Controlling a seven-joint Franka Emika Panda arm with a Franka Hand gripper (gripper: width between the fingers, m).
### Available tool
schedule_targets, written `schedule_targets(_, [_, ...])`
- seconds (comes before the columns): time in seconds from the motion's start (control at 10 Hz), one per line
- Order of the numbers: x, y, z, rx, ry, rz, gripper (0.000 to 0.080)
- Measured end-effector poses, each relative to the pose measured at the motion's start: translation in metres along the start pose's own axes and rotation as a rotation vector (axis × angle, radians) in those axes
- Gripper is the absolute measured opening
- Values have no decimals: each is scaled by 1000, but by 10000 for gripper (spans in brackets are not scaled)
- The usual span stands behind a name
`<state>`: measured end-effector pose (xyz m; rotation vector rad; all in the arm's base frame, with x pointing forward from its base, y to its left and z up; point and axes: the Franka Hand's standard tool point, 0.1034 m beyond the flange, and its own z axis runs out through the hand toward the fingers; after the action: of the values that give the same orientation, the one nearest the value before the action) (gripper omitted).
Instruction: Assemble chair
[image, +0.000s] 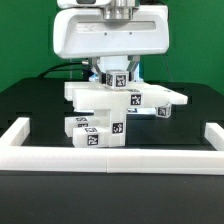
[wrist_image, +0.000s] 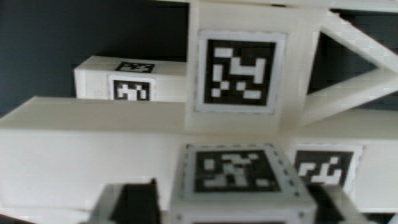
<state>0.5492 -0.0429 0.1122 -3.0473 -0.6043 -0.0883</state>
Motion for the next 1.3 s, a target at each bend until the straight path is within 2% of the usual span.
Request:
schedule_targets(0.1, [0,0,0,0,0,0,271])
schedule_targets(0.5, [0,0,0,2,1,64,271])
schedule_targets(1.3, [1,0,1,9,2,825,272])
